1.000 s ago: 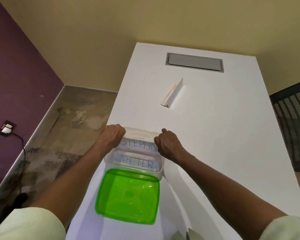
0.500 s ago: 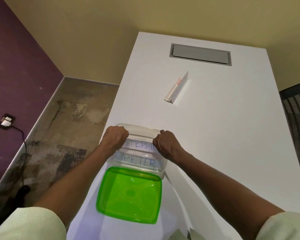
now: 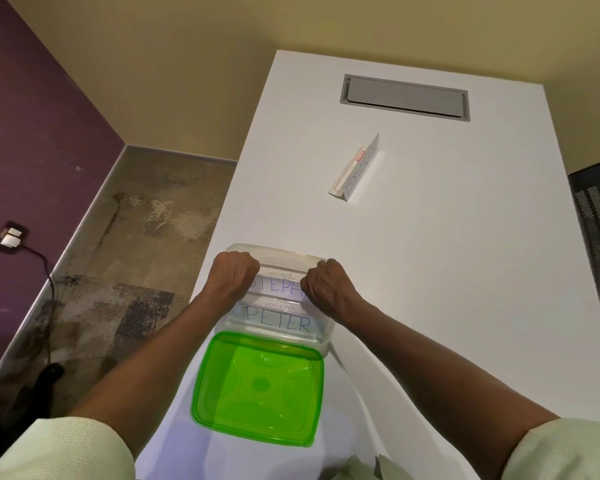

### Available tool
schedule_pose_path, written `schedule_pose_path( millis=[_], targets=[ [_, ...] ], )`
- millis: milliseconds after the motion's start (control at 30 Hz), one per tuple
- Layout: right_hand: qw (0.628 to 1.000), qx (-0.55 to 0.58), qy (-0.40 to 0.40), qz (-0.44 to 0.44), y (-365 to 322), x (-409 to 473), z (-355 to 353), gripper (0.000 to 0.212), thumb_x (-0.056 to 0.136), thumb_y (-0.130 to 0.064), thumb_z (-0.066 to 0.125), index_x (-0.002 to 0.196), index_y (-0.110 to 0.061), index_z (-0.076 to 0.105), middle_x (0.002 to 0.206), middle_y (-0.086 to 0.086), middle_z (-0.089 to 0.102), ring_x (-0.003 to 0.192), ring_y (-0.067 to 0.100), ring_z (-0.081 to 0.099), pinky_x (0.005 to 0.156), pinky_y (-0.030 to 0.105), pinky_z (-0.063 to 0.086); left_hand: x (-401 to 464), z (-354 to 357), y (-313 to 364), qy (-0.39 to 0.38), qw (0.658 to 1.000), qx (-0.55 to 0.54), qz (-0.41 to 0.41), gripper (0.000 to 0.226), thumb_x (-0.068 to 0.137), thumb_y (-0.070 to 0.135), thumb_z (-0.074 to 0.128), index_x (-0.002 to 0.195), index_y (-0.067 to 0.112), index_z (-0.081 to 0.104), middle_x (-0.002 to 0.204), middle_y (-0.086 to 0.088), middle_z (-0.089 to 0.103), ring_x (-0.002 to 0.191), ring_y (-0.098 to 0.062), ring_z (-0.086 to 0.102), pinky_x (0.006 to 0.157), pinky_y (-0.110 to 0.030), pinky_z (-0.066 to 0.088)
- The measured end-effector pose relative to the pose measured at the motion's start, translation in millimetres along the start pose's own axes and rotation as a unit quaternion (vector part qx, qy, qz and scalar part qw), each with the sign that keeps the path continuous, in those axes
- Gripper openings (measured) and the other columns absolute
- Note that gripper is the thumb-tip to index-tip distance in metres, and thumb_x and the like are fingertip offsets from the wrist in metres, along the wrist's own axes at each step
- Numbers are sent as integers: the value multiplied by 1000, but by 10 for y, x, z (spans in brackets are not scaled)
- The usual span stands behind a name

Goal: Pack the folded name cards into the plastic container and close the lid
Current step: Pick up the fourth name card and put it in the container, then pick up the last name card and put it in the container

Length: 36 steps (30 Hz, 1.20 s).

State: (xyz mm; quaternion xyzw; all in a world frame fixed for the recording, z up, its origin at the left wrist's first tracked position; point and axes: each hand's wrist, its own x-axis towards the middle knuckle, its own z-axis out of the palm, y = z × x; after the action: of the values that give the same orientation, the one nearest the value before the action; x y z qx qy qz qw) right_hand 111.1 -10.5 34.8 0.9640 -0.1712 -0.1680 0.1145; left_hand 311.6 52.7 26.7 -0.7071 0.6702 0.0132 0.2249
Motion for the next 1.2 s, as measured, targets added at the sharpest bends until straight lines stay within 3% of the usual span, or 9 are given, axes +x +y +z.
schedule_pose_path(
  millis=[100,233,367,567,733,867,967,1133,1200],
  targets=[
    [1000,6,-2,5,4,11,-31,30,88,1,39,90,-21,59,81,-3,63,76,19,59,65,28,37,-28,-20,31,-1,1000,0,-14,14,90,12,54,94,17,67,91,-2,69,83,-21,67,63,-25,37],
    [999,-6,14,41,9,-29,-108,17,67,-13,69,58,-25,60,50,-9,56,50,11,54,50,19,34,-68,-104,45,5,1000,-11,-24,13,90,10,55,94,16,66,92,-3,69,83,-22,66,63,-26,38],
    [991,96,67,60,52,-79,-170,18,61,-15,78,53,-18,61,47,-1,58,47,19,57,43,18,31,-143,-269,63,26,998,-34,-43,14,85,5,55,85,15,65,87,-5,68,78,-23,65,60,-25,37],
    [961,198,164,107,234,-312,-306,30,62,-11,80,50,-8,53,44,11,53,43,28,52,45,21,23,-177,-552,200,74,989,-78,-99,23,84,-4,50,78,14,64,77,-6,66,62,-21,59,54,-24,38],
    [948,215,172,157,411,-621,-257,42,69,-13,75,52,-14,36,46,12,50,46,32,50,45,25,23,-163,-799,403,119,960,-207,-146,14,86,9,58,84,12,72,84,-8,71,73,-28,66,61,-31,52],
    [935,237,185,188,564,-928,-233,51,65,-11,74,54,-16,24,43,6,26,44,27,26,44,24,20,-151,-1045,638,149,917,-326,-175,14,84,13,61,76,12,72,84,-6,73,74,-28,67,57,-26,44],
    [926,255,181,211,656,-1164,-161,47,70,-13,69,56,-14,24,49,-1,14,48,27,24,45,26,21,-139,-1210,829,151,898,-366,-190,19,85,20,60,72,10,70,78,-5,72,71,-28,67,54,-23,38],
    [915,269,173,244,846,-1462,62,34,81,-19,60,59,-12,36,54,5,32,55,28,32,50,29,25,-74,-1376,1121,153,867,-430,-200,19,84,29,65,77,14,74,81,1,74,74,-21,65,64,-30,53],
    [911,274,167,260,947,-1584,158,26,83,-20,58,62,-9,46,56,7,40,58,29,38,52,31,30,-21,-1426,1239,148,848,-466,-203,18,83,29,66,78,14,75,82,2,74,75,-17,65,67,-28,52]
  ],
)
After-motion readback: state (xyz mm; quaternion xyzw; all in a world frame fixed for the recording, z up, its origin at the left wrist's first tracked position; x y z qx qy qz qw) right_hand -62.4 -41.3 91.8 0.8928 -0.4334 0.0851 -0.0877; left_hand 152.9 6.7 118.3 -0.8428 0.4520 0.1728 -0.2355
